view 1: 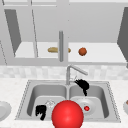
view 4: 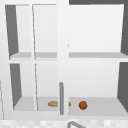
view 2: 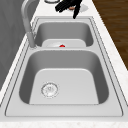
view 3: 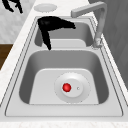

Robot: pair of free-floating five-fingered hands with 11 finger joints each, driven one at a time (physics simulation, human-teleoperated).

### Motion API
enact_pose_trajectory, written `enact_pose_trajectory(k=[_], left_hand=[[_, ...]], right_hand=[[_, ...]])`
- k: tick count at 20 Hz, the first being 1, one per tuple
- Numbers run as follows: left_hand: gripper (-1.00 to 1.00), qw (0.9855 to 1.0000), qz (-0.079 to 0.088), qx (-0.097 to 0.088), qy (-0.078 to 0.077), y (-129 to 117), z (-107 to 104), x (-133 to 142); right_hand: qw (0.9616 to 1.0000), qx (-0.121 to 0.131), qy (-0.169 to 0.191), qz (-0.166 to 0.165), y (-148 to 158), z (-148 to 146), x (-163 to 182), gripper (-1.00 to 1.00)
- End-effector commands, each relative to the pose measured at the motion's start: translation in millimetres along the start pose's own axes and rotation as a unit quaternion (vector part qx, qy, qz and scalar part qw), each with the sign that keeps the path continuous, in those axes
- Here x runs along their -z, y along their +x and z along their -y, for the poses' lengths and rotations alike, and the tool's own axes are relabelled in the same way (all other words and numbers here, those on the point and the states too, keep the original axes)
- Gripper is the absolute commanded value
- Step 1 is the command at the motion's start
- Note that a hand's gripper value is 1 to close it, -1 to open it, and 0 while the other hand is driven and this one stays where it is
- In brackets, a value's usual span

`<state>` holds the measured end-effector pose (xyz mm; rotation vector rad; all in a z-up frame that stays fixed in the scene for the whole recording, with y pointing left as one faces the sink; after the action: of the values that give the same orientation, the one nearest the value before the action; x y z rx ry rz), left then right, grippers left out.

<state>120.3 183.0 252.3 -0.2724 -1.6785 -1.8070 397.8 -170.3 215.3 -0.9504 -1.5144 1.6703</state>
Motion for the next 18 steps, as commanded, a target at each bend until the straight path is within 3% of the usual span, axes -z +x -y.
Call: enact_pose_trajectory(k=[1, 5, 7, 9, 18], left_hand=[[0.0, 1.0, 0.0, 0.0, 0.0, 0.0, 0.0, 0.0], [0.0, 1.0, 0.0, 0.0, 0.0, 0.0, 0.0, 0.0], [0.0, 1.0, 0.0, 0.0, 0.0, 0.0, 0.0, 0.0], [0.0, 1.0, 0.0, 0.0, 0.0, 0.0, 0.0, 0.0], [0.0, 1.0, 0.0, 0.0, 0.0, 0.0, 0.0, 0.0]], right_hand=[[0.9998, 0.002, -0.018, -0.003, -12.9, -1.5, 27.8, -1.0], [0.9997, -0.003, -0.026, -0.003, -23.7, -6.9, 58.9, -1.0], [0.9997, 0.007, -0.024, 0.0, -29.5, -9.1, 72.6, -1.0], [0.9997, 0.023, -0.012, 0.002, -38.9, -9.2, 85.5, -1.0], [0.9996, 0.019, 0.02, 0.003, -68.4, -35.6, 154.2, -1.0]])
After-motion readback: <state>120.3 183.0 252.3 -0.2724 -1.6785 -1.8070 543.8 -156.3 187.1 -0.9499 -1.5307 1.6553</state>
